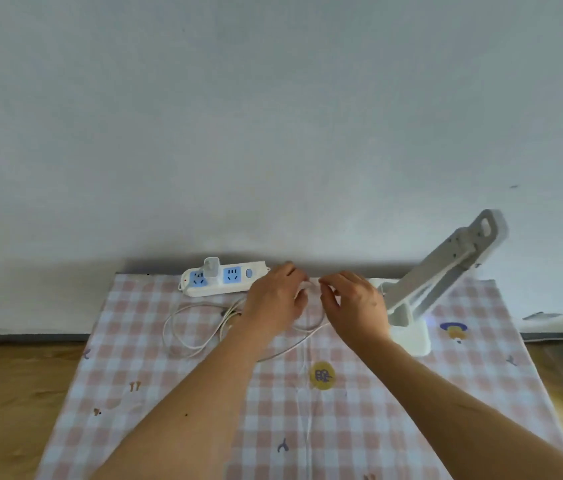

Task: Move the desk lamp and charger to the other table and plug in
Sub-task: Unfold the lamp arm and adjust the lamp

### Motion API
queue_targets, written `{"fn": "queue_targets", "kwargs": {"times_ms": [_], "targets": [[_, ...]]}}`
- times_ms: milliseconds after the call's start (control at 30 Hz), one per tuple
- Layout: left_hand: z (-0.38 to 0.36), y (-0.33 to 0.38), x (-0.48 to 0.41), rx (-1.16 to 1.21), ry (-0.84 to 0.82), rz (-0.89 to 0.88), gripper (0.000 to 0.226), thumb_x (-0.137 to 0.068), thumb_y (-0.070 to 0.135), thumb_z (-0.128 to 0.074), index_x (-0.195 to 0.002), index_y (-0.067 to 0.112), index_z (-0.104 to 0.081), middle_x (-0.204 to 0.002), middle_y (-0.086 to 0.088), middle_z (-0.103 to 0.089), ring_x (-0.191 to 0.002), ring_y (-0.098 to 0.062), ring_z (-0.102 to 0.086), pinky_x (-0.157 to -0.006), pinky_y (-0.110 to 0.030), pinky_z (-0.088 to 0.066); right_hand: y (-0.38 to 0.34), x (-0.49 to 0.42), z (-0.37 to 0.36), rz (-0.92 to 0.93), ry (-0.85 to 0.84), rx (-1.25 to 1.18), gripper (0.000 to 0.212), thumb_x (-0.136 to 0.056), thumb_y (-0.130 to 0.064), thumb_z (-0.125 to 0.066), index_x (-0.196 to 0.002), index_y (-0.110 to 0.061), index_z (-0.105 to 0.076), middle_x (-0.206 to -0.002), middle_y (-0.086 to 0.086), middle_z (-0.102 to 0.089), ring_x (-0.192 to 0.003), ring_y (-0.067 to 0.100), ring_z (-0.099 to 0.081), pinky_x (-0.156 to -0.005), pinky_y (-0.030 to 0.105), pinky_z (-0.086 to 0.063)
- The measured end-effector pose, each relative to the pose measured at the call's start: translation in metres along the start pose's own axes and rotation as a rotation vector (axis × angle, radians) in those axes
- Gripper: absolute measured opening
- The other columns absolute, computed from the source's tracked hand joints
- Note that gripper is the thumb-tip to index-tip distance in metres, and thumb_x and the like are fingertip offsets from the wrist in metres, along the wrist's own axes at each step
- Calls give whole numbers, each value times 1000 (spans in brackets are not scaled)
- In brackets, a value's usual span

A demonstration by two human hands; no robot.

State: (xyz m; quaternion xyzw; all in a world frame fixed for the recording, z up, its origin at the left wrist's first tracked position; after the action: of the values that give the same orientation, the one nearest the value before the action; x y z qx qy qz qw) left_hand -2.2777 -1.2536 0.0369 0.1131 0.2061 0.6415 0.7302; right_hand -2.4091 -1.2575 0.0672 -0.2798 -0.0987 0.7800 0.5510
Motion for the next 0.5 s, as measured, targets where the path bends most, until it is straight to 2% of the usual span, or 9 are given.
{"fn": "queue_targets", "kwargs": {"times_ms": [233, 333, 433, 500], "targets": [[-21, 57, -32, 198, -141, -15, 40, -82, 25, -61, -122, 22, -56, -120, 4, -54, -103, -16, -58, -82, -30, -49, 38, 20, 52, -79, 120, -6, 5, -80, -12, -69, -76, -14, -72, -65, 2, -68, -55, 22, -61, -49, 31, -50], [-30, 81, -39, 235, -231, -21, 50, -79, 28, -65, -127, 27, -52, -122, 6, -53, -105, -12, -57, -82, -24, -46, 52, 31, 76, -116, 178, -15, 10, -75, -13, -69, -66, -16, -68, -57, -1, -62, -47, 19, -55, -45, 23, -41], [-36, 99, -44, 303, -299, 4, 62, -72, 30, -70, -130, 31, -48, -123, 9, -52, -107, -10, -56, -87, -28, -49, 67, 41, 95, -174, 198, 17, 23, -74, -21, -64, -53, -16, -55, -47, -5, -49, -40, 17, -44, -40, 22, -30], [-38, 109, -46, 326, -317, 19, 67, -69, 30, -71, -131, 35, -46, -123, 12, -52, -109, -8, -56, -86, -28, -50, 81, 46, 107, -247, 206, 37, 26, -73, -27, -61, -52, -17, -49, -46, -7, -42, -41, 18, -41, -39, 21, -25]]}}
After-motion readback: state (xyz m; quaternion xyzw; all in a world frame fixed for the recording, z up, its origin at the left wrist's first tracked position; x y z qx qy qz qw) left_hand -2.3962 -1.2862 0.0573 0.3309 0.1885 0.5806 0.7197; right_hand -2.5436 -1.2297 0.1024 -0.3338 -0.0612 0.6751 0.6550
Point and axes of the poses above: each hand's wrist, its own x-axis away from the middle knuckle, its own z-axis out of the back of the hand, y = z × x, the point moved 6 cm from there along -x, towards the middle knuckle
